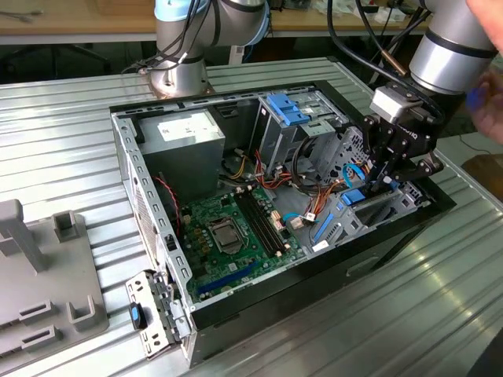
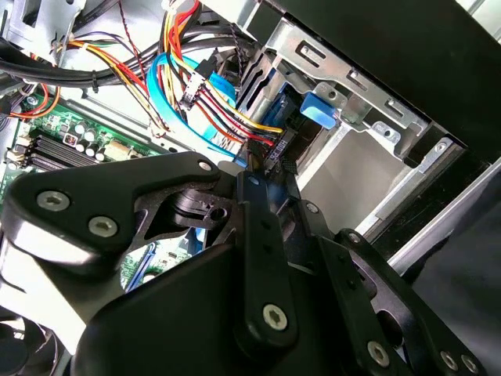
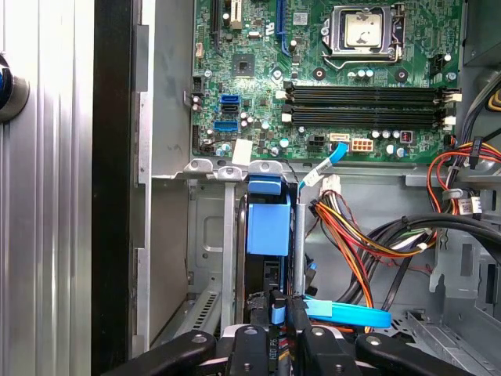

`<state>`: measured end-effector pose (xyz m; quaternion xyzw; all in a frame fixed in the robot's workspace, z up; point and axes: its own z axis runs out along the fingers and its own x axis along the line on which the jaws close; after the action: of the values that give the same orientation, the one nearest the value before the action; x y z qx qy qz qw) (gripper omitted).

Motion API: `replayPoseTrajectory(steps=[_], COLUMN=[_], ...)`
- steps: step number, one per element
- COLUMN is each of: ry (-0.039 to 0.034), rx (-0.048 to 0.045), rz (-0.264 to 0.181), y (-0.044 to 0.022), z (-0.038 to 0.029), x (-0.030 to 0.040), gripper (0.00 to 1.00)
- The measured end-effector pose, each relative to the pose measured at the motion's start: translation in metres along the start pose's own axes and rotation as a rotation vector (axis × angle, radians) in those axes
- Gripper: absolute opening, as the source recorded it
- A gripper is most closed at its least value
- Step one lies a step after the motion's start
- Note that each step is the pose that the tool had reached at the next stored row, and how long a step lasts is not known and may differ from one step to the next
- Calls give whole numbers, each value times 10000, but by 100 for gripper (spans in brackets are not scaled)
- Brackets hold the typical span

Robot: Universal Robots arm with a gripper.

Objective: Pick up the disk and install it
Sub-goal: 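Insert the second disk wire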

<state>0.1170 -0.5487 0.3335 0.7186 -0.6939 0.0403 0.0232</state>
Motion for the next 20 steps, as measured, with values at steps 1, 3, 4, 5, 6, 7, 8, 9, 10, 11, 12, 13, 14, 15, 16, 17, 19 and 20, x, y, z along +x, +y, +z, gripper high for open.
replayPoseTrajectory(steps=[1,3,4,5,6,7,8,9,10,11,12,13,14,15,16,17,19,20], ry=[0,0,0,0,0,0,0,0,0,0,0,0,0,0,0,0,0,0], rx=[0,0,0,0,0,0,0,0,0,0,0,0,0,0,0,0,0,0], rz=[0,0,0,0,0,0,0,0,0,0,0,0,0,0,0,0,0,0], y=[0,0,0,0,0,0,0,0,0,0,0,0,0,0,0,0,0,0], z=[0,0,0,0,0,0,0,0,0,0,0,0,0,0,0,0,0,0], x=[0,0,0,0,0,0,0,0,0,0,0,0,0,0,0,0,0,0], gripper=[23,23,23,23,23,23,23,23,23,23,23,23,23,23,23,23,23,23])
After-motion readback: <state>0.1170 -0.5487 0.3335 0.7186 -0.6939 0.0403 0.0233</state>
